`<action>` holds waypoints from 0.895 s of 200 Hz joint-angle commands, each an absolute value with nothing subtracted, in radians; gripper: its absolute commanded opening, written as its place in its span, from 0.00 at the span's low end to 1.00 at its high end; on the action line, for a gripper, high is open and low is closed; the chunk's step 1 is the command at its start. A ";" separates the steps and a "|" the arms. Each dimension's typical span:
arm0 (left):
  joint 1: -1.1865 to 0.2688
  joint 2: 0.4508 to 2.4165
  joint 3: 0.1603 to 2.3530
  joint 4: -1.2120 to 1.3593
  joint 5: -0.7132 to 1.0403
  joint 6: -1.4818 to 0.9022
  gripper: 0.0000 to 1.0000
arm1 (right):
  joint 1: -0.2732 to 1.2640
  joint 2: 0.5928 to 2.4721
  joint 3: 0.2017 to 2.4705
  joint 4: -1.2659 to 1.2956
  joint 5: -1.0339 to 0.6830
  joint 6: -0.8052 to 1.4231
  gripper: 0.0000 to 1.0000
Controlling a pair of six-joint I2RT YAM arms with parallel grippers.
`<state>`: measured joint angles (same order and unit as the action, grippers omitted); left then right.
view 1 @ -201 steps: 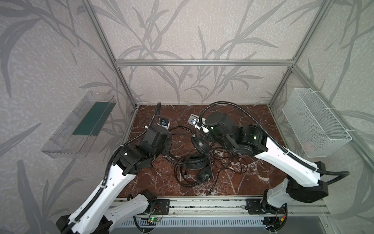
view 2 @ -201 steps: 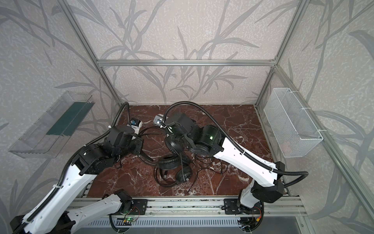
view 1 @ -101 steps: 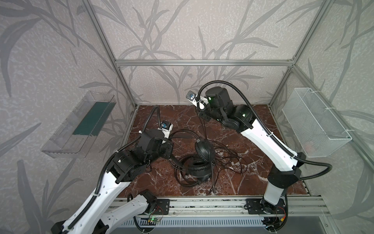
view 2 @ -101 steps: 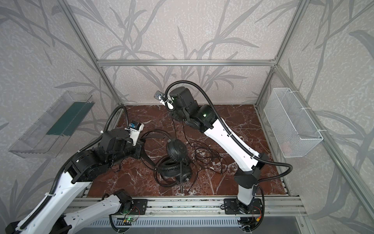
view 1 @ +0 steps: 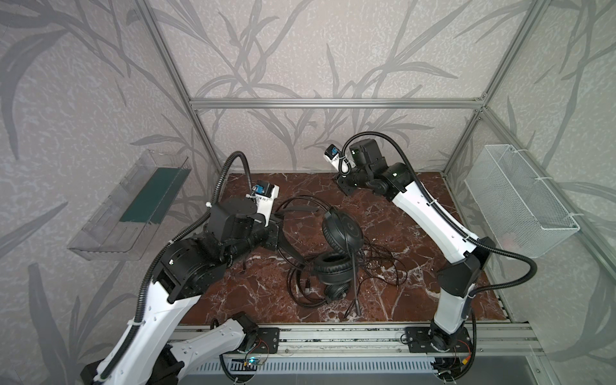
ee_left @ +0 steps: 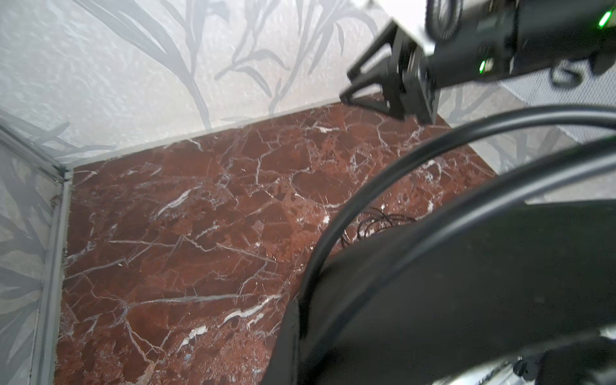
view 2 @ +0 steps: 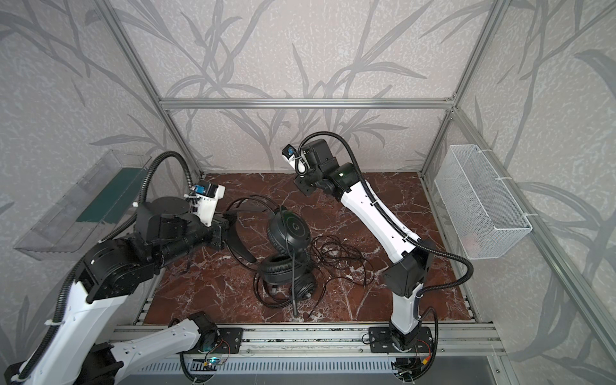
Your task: Wrap the headphones
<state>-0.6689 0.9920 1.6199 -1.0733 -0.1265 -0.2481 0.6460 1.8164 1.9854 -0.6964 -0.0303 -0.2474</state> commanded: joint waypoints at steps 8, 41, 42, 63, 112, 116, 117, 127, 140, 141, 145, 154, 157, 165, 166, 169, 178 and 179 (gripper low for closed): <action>-0.662 1.042 1.766 -1.091 -0.176 -0.333 0.00 | 0.563 1.567 1.725 -0.318 -0.143 -0.064 0.52; -0.646 1.125 1.919 -1.128 -0.206 -0.397 0.00 | 0.399 1.420 1.440 0.007 -0.316 0.180 0.56; -0.645 1.128 1.925 -1.131 -0.206 -0.398 0.00 | 0.398 1.416 1.427 0.018 -0.321 0.186 0.56; -0.605 1.192 2.027 -1.172 -0.207 -0.440 0.00 | 0.392 1.345 1.167 0.322 -0.405 0.261 0.58; -0.421 1.293 2.147 -1.200 -0.016 -0.564 0.00 | 0.486 1.363 0.854 0.774 -0.483 0.287 0.58; -0.414 1.299 2.152 -1.197 -0.007 -0.569 0.00 | 0.495 1.375 0.848 0.799 -0.480 0.288 0.58; -0.412 1.300 2.152 -1.197 -0.004 -0.570 0.00 | 0.495 1.375 0.848 0.799 -0.480 0.288 0.58; -0.401 1.317 2.170 -1.198 0.001 -0.581 0.00 | 0.510 1.411 0.849 0.842 -0.482 0.294 0.58; -0.393 1.337 2.197 -1.200 0.003 -0.589 0.00 | 0.522 1.467 0.868 0.878 -0.489 0.307 0.58; -0.393 1.339 2.197 -1.200 0.003 -0.589 0.00 | 0.523 1.471 0.870 0.881 -0.491 0.308 0.58; -0.392 1.345 2.207 -1.200 0.001 -0.592 0.00 | 0.527 1.489 0.877 0.896 -0.503 0.314 0.58; -0.385 1.356 2.222 -1.201 0.000 -0.599 0.00 | 0.540 1.530 0.893 0.927 -0.521 0.327 0.58; -0.384 1.359 2.227 -1.200 0.000 -0.600 0.00 | 0.545 1.542 0.897 0.935 -0.521 0.329 0.58; -0.380 1.366 2.235 -1.196 0.001 -0.601 0.00 | 0.562 1.572 0.911 0.944 -0.526 0.324 0.58; -0.380 1.367 2.238 -1.196 0.001 -0.601 0.00 | 0.563 1.576 0.913 0.943 -0.527 0.322 0.57; -0.379 1.371 2.241 -1.198 0.000 -0.602 0.00 | 0.569 1.586 0.919 0.940 -0.528 0.316 0.57; -0.375 1.383 2.258 -1.205 -0.007 -0.605 0.00 | 0.584 1.610 0.931 0.929 -0.533 0.301 0.57; -0.375 1.384 2.259 -1.205 -0.007 -0.604 0.00 | 0.587 1.614 0.934 0.927 -0.536 0.298 0.57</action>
